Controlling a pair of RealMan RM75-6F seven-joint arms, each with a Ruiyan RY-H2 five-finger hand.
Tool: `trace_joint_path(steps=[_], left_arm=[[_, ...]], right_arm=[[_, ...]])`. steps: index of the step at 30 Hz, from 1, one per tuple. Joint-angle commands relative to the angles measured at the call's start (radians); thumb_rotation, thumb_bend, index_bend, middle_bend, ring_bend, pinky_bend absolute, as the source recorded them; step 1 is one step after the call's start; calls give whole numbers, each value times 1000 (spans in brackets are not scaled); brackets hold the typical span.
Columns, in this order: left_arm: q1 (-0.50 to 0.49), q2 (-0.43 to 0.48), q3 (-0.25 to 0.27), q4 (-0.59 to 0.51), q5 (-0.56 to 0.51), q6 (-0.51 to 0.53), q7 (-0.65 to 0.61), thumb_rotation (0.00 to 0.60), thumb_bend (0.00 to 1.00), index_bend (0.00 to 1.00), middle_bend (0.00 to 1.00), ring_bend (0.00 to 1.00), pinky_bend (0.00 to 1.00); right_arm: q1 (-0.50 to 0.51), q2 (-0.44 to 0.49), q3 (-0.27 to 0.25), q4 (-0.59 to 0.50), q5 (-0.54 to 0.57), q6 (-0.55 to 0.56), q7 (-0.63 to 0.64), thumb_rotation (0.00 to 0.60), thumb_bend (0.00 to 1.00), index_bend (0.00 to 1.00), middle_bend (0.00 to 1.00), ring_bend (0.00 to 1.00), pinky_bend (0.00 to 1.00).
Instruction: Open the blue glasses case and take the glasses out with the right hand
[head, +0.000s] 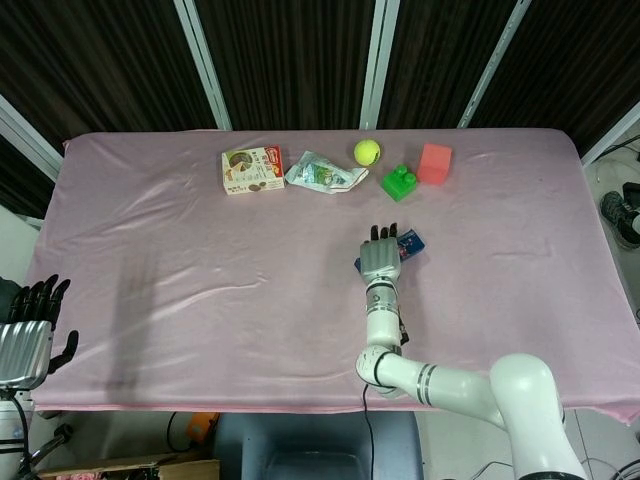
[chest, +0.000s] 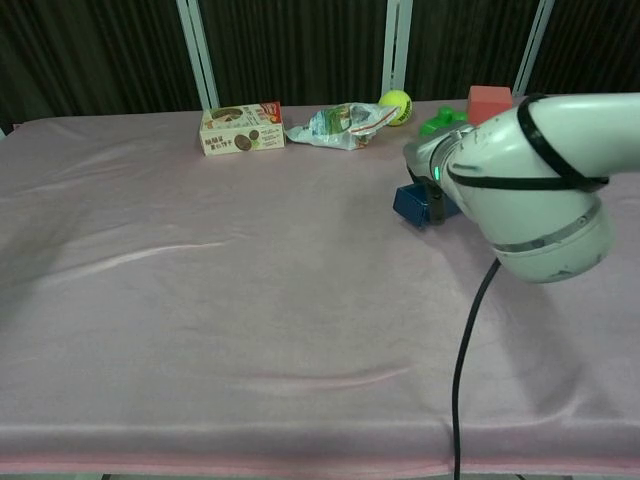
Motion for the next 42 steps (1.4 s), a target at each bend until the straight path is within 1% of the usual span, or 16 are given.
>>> trace_joint_path(steps=[1, 2, 4, 6, 9, 12, 15, 19, 21, 23, 26, 30, 33, 35, 39, 42], left_arm=[[-2, -2, 0, 1, -3, -4, 4, 600, 409, 0, 0, 0, 51], [-3, -3, 1, 1, -3, -7, 6, 600, 409, 0, 0, 0, 51], [-5, -7, 2, -2, -10, -14, 23, 600, 409, 0, 0, 0, 51], [-6, -10, 1, -6, -15, -16, 34, 600, 410, 0, 0, 0, 51], [-4, -10, 1, -10, -14, -10, 35, 600, 409, 0, 0, 0, 51], [-4, -11, 2, -11, -14, -9, 38, 600, 410, 0, 0, 0, 51], [-3, -11, 3, -12, -11, -4, 39, 600, 410, 0, 0, 0, 51], [0, -9, 6, -16, -5, 1, 37, 600, 410, 0, 0, 0, 52], [2, -8, 7, -18, 0, 6, 35, 600, 410, 0, 0, 0, 52], [3, -7, 9, -20, 4, 7, 33, 600, 410, 0, 0, 0, 52], [2, -6, 13, -22, 13, 9, 29, 600, 410, 0, 0, 0, 52], [2, -7, 17, -19, 23, 8, 28, 600, 410, 0, 0, 0, 52], [1, -8, 19, -17, 24, 6, 31, 600, 410, 0, 0, 0, 51], [1, -6, 20, -18, 24, 4, 33, 600, 410, 0, 0, 0, 51], [-2, -9, 18, -17, 19, 1, 40, 600, 410, 0, 0, 0, 51], [-3, -10, 19, -18, 17, -3, 47, 600, 410, 0, 0, 0, 51]], right_arm=[[17, -20, 16, 34, 16, -19, 12, 600, 563, 536, 149, 122, 1], [18, -24, 19, 42, 20, -23, 15, 600, 563, 518, 144, 118, 1], [27, -42, 33, 79, 41, -35, 22, 600, 563, 416, 114, 99, 0], [35, -55, 42, 110, 49, -40, 32, 600, 563, 277, 80, 78, 0], [35, -46, 45, 117, 16, -41, 69, 600, 560, 128, 50, 61, 0], [17, -16, 38, 78, -1, -45, 92, 600, 501, 67, 40, 52, 0], [-9, 29, 22, 21, -21, -58, 115, 600, 443, 42, 40, 52, 0], [-68, 126, -27, -98, -72, -81, 158, 600, 436, 43, 40, 52, 0], [-113, 194, -65, -175, -148, -101, 215, 600, 437, 66, 39, 52, 0], [-167, 257, -103, -238, -274, -115, 315, 600, 436, 118, 40, 52, 0], [-252, 316, -158, -265, -479, -121, 501, 600, 436, 195, 40, 52, 0], [-326, 324, -198, -175, -687, -150, 771, 600, 434, 296, 50, 53, 0], [-351, 292, -213, -64, -800, -170, 955, 600, 434, 360, 85, 55, 0], [-357, 268, -227, 15, -856, -191, 1047, 600, 434, 376, 99, 58, 0], [-358, 226, -242, 120, -913, -221, 1149, 600, 434, 380, 103, 60, 0], [-353, 195, -242, 179, -929, -237, 1182, 600, 434, 382, 102, 60, 0]])
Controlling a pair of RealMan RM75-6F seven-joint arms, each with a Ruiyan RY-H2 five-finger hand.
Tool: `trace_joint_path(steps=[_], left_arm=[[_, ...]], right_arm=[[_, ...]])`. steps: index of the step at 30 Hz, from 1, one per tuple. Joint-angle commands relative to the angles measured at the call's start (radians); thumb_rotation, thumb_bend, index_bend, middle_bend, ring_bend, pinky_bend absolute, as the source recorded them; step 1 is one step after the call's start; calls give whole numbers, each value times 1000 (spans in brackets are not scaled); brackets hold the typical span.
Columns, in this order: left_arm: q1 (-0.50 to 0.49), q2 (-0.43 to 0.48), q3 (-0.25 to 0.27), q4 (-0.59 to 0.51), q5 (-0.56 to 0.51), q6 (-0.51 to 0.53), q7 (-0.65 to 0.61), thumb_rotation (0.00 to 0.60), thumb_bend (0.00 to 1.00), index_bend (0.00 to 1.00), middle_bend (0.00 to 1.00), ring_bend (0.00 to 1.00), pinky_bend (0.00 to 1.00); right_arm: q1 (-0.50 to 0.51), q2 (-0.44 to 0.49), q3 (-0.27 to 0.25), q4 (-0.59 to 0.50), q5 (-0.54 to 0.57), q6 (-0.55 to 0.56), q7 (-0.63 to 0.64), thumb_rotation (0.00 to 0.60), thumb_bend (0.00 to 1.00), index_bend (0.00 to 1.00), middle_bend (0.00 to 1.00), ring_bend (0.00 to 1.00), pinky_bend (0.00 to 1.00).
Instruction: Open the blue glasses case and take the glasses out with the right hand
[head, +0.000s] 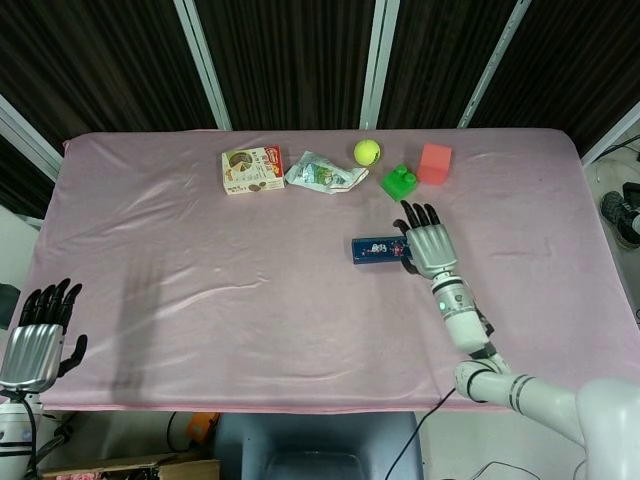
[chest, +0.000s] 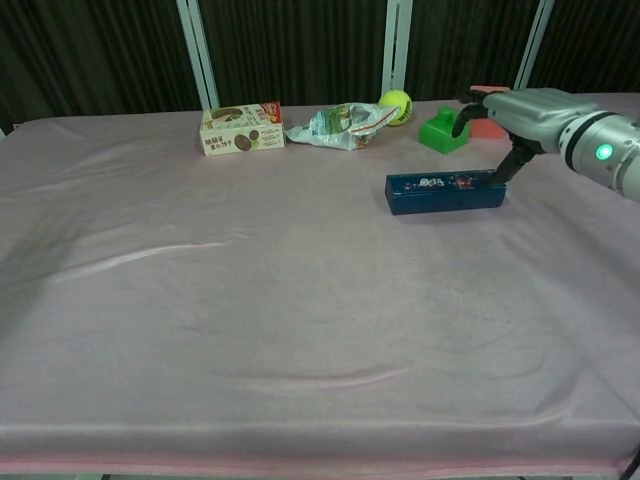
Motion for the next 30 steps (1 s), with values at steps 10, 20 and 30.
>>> trace_joint_path(steps=[10, 20, 30], left_arm=[[0, -1, -1, 0, -9, -2, 8, 600, 409, 0, 0, 0, 51], [2, -1, 0, 1, -6, 0, 7, 600, 410, 0, 0, 0, 51], [3, -2, 1, 4, -5, 2, 5, 600, 409, 0, 0, 0, 51]], right_arm=[[11, -116, 5, 217, -43, -91, 61, 600, 434, 417, 108, 62, 0], [17, -131, 23, 239, -49, -98, 58, 600, 434, 483, 123, 72, 0], [19, -138, 39, 252, -49, -100, 56, 600, 434, 539, 156, 88, 0]])
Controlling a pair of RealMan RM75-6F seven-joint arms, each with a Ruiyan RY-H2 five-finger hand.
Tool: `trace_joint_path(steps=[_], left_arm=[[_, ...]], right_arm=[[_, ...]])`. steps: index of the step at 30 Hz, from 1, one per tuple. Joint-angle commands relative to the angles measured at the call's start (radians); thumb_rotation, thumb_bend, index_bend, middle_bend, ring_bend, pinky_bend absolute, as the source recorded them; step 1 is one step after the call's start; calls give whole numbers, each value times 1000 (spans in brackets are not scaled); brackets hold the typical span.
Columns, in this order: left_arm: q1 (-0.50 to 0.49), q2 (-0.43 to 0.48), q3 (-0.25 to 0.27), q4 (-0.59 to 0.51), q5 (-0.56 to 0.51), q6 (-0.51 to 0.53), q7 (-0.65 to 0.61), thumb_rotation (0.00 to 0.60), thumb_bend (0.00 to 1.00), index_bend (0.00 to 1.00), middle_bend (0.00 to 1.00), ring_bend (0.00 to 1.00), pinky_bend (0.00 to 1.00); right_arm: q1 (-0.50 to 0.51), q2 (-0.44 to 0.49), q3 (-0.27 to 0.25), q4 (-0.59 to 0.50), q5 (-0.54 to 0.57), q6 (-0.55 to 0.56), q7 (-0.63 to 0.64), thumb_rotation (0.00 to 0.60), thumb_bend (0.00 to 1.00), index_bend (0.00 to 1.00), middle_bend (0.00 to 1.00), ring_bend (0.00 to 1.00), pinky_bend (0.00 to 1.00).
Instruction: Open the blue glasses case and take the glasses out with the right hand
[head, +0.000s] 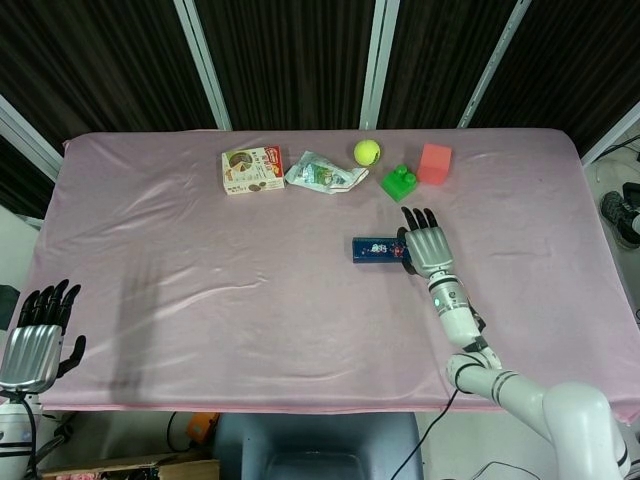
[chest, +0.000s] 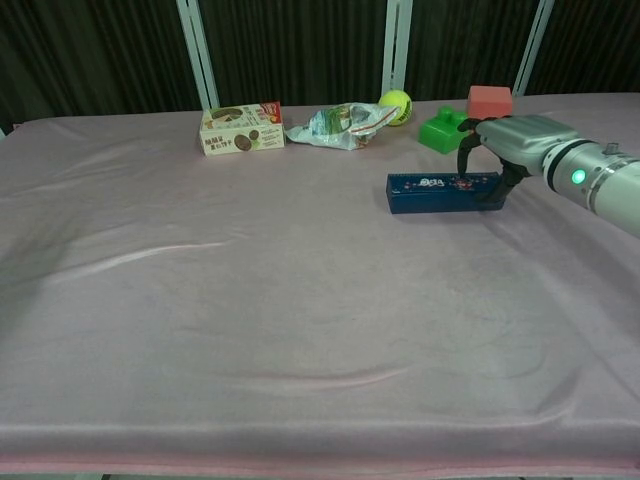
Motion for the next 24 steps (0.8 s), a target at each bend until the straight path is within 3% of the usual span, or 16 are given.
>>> trace_joint_path(steps=[1, 12, 24], left_arm=[[0, 0, 0, 1, 1, 1, 0, 600, 408, 0, 0, 0, 51], [1, -1, 1, 1, 1, 0, 2, 600, 409, 0, 0, 0, 51], [1, -1, 2, 3, 2, 1, 0, 600, 409, 0, 0, 0, 51]], right_arm=[[-1, 1, 1, 0, -2, 1, 1, 600, 434, 542, 158, 89, 0], [-5, 9, 9, -6, -8, 0, 8, 600, 438, 564, 175, 102, 0], [-1, 0, 18, 3, 4, -8, -16, 600, 602, 651, 217, 137, 0]])
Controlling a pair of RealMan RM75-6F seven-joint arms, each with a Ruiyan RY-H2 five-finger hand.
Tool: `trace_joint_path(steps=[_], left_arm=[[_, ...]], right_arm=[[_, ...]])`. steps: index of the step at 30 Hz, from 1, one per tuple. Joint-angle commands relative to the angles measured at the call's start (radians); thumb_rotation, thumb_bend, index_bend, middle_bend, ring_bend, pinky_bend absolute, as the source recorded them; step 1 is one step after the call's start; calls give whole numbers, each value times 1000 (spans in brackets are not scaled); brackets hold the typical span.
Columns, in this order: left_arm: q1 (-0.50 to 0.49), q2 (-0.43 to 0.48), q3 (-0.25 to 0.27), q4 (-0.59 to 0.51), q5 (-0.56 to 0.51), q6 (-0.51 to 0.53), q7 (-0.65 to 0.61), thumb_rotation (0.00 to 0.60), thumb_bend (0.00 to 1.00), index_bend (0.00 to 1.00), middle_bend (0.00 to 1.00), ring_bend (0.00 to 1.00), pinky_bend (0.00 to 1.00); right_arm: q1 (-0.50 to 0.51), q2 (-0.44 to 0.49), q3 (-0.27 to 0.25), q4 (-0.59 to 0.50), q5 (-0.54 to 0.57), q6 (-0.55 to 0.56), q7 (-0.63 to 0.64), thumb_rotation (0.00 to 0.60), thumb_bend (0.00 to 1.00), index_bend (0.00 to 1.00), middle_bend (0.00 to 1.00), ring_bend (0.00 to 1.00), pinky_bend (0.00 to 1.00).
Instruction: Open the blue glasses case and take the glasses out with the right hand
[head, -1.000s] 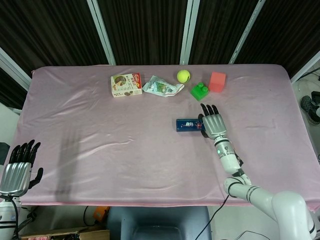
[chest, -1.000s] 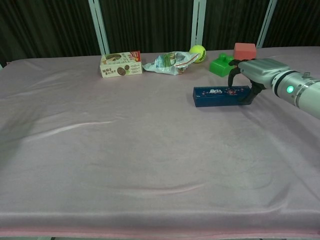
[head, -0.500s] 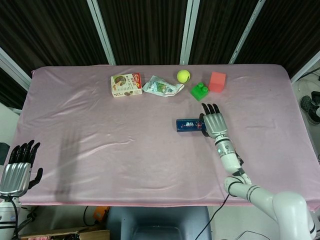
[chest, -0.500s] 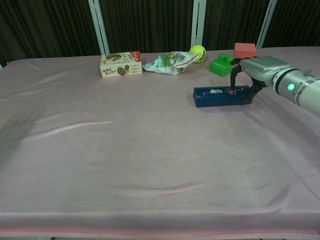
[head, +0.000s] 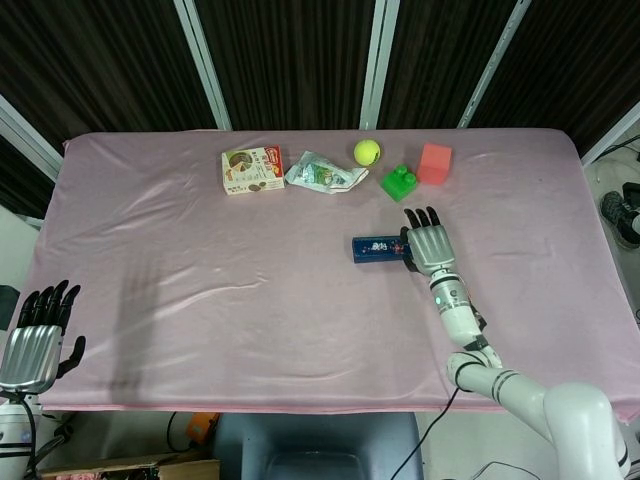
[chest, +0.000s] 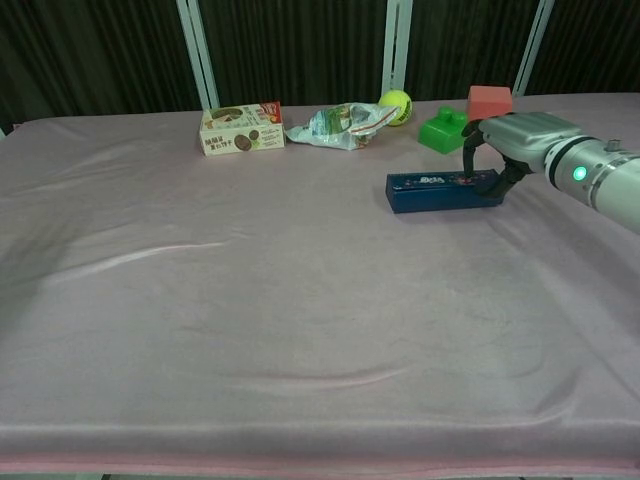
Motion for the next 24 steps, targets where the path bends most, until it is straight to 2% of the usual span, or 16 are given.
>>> trace_joint_path(steps=[1, 19, 24], left_arm=[[0, 0, 0, 0, 0, 0, 0, 600, 409, 0, 0, 0, 51], [-1, -1, 1, 4, -2, -6, -2, 600, 409, 0, 0, 0, 51], [-6, -3, -5, 8, -19, -18, 1, 600, 410, 0, 0, 0, 51]], right_arm=[[0, 1, 2, -2, 0, 1, -1, 600, 607, 660, 219, 137, 0], [11, 7, 23, -10, 13, -3, -6, 600, 653, 728, 249, 148, 0], [53, -16, 57, 40, 38, -21, -22, 600, 654, 728, 249, 148, 0]])
